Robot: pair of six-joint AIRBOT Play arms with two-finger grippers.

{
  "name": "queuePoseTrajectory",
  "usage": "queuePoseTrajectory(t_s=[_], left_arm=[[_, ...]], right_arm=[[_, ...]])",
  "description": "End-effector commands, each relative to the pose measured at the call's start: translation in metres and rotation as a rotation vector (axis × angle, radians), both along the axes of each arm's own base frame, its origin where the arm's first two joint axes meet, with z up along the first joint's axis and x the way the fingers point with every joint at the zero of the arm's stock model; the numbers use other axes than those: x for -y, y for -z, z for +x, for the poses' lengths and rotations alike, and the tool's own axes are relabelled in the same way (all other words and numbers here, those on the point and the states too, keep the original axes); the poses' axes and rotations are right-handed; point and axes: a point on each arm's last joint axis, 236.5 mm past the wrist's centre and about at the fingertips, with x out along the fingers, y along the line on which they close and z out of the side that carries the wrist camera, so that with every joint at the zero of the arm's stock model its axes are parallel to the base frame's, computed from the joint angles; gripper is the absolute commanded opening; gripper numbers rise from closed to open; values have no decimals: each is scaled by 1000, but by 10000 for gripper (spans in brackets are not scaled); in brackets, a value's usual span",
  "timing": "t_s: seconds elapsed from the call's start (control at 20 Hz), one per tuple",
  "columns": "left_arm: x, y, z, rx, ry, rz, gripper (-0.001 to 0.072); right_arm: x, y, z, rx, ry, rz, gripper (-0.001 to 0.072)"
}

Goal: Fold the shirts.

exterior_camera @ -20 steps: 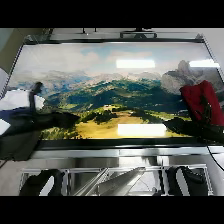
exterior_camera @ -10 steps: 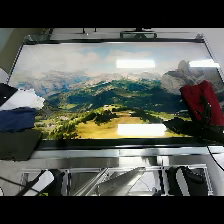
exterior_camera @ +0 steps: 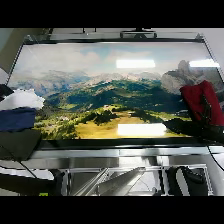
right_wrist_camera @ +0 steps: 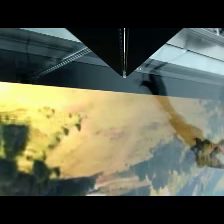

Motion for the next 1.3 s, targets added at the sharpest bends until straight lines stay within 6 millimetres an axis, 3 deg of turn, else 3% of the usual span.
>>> queuePoseTrajectory(t_s=[0.0, 0.15, 0.2, 0.3, 0.5, 0.6, 0.75, 0.8, 0.9, 1.1, 1.25], left_arm=[[-12, 45, -13, -158, 38, -11, 720], [3, 63, -16, -225, 77, -65, 683], [6, 65, -14, -232, 86, -70, 526], [12, 64, -5, -225, 106, -62, 12], [30, 29, 26, -165, 157, -17, 16], [59, -9, 53, -59, 175, -57, 16], [162, -106, 102, 262, 327, -287, 16], [203, -140, 106, 347, 402, -358, 16], [279, -183, 95, 403, 550, -462, 16], [405, -216, 58, 387, 813, -505, 16], [474, -207, 32, 326, 945, -544, 17]], right_arm=[[0, 0, 0, 6, -8, -4, 19], [0, 0, 0, 6, -8, -4, 20], [0, 0, 0, 6, -8, -4, 19], [0, 0, 0, 6, -8, -4, 20], [0, 0, 0, 6, -8, -4, 19], [0, 0, 0, 6, -8, -4, 20], [4, -2, 8, 32, 21, -12, 20], [7, -3, 12, 45, 35, -17, 19], [11, -4, 18, 65, 58, -25, 20], [11, -4, 18, 66, 59, -25, 20], [7, -3, 12, 45, 35, -17, 28]])
